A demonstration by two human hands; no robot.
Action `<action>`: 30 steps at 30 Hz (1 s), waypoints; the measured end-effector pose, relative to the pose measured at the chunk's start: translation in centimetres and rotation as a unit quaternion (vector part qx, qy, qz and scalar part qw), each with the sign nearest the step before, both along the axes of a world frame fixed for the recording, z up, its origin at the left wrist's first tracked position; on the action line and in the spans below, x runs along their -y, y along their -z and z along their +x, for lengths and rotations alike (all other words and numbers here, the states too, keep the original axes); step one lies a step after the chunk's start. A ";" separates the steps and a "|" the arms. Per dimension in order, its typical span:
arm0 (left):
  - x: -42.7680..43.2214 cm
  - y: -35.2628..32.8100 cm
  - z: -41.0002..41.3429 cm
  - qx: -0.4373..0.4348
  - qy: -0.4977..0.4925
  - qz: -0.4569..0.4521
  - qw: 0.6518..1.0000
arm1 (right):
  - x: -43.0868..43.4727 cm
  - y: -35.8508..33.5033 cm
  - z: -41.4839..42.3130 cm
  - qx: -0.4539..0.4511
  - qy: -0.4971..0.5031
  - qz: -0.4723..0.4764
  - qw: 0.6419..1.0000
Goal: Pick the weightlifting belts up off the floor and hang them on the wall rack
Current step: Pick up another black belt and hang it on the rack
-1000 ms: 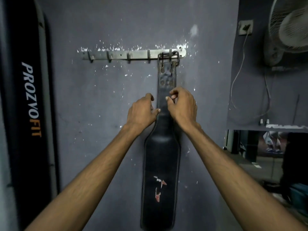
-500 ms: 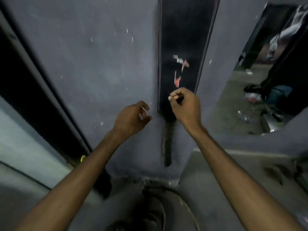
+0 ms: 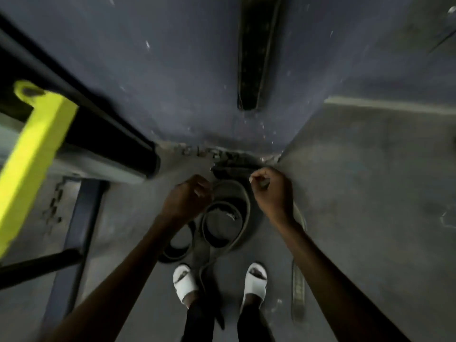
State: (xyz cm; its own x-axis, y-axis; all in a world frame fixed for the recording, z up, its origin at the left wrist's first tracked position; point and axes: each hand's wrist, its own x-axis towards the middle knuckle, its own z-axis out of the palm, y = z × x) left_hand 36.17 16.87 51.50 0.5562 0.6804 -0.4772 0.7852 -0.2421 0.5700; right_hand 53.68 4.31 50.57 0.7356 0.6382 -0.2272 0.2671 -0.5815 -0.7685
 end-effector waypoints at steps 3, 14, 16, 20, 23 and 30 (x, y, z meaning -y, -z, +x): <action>3.3 9.4 -1.0 -0.018 -0.014 -0.039 0.999 | 3.2 9.6 -1.6 -0.046 0.002 -0.062 0.997; 16.2 41.6 -1.9 -0.116 0.034 -0.125 0.985 | 12.9 40.4 -6.6 -0.153 0.085 -0.178 0.968; 18.1 45.0 -1.9 -0.157 0.092 -0.054 0.982 | 14.0 44.3 -7.6 -0.176 0.090 -0.185 0.963; 20.0 48.7 -1.4 -0.229 0.191 0.085 0.951 | 15.6 48.4 -8.5 -0.198 0.095 -0.200 0.955; 19.9 49.6 -0.6 -0.238 0.263 0.117 0.928 | 16.5 49.1 -9.0 -0.199 0.087 -0.197 0.956; 18.2 45.0 -0.2 -0.119 0.137 0.069 0.981 | 16.4 45.4 -7.0 -0.247 0.106 -0.188 0.945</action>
State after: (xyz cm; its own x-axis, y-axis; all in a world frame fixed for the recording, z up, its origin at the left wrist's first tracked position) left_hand 35.99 -1.33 6.50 0.6108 0.5880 -0.5303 0.7870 -0.5243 0.3252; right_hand 46.68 -12.11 5.13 0.5834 0.2939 -0.7572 -0.2229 -0.8385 -0.4972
